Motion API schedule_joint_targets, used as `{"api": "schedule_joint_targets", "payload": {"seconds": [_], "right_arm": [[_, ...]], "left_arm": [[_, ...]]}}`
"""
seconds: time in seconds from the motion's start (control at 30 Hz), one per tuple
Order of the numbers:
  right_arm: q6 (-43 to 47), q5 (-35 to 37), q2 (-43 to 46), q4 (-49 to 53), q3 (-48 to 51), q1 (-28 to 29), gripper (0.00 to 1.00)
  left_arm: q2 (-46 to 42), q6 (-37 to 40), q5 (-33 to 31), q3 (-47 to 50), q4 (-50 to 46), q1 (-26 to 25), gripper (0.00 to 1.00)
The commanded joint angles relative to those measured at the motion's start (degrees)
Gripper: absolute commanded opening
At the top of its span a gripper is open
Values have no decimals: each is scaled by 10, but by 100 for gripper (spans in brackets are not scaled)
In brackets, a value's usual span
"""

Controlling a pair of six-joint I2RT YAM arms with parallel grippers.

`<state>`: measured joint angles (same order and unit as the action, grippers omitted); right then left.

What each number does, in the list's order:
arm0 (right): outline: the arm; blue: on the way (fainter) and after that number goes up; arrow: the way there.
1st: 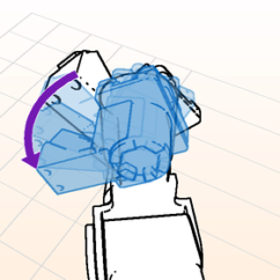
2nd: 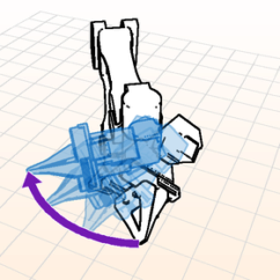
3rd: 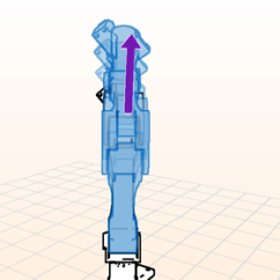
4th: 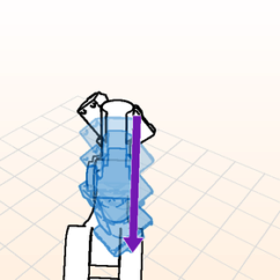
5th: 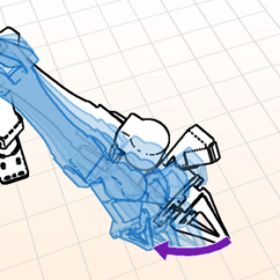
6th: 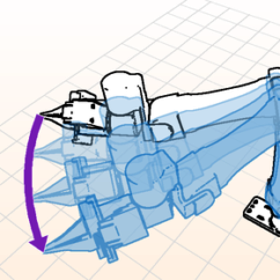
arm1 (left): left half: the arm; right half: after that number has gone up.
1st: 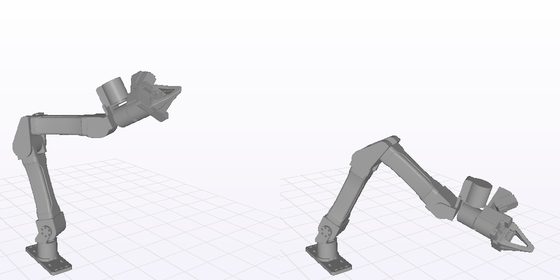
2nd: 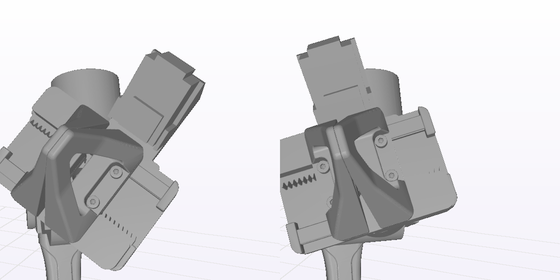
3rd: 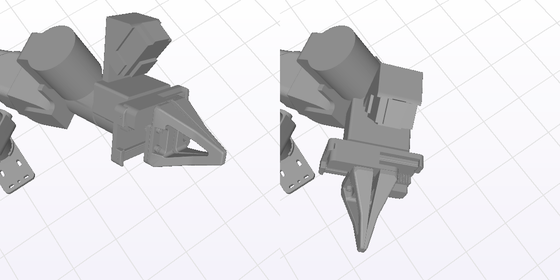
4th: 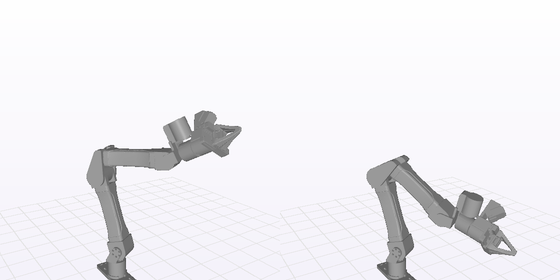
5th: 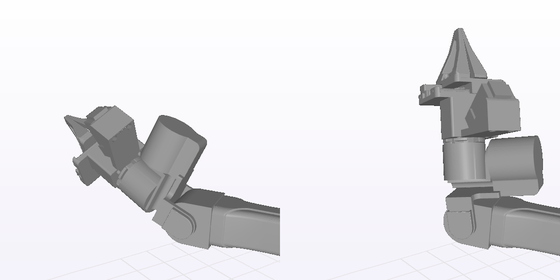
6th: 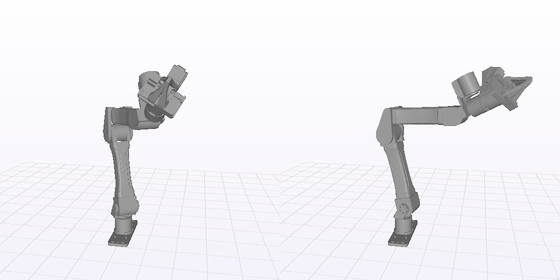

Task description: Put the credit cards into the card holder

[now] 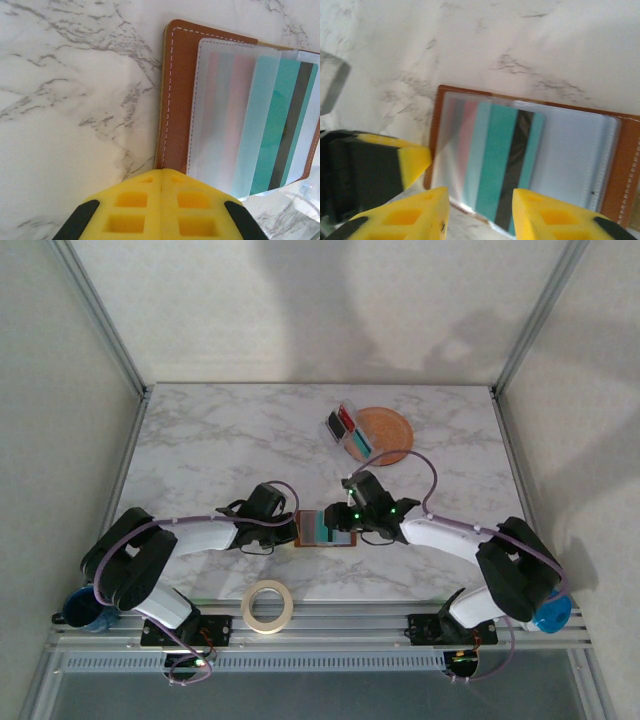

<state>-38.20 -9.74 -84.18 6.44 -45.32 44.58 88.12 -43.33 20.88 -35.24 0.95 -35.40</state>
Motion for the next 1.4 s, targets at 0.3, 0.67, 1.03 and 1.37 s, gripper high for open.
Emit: {"api": "schedule_joint_targets", "payload": {"seconds": [0.3,0.67,1.03,1.37], "right_arm": [[104,-122,-82,172,-98,-63,42],[87,-169,-139,126,-108,-63,35],[83,-166,-164,114,-114,-49,31],[76,-170,-184,101,-130,-22,20]], "left_arm": [[-14,4,-26,1,-39,-4,5],[-3,8,-20,-2,-38,-4,4],[-2,9,-20,-2,-39,-4,3],[-3,10,-22,-2,-42,-4,3]]}}
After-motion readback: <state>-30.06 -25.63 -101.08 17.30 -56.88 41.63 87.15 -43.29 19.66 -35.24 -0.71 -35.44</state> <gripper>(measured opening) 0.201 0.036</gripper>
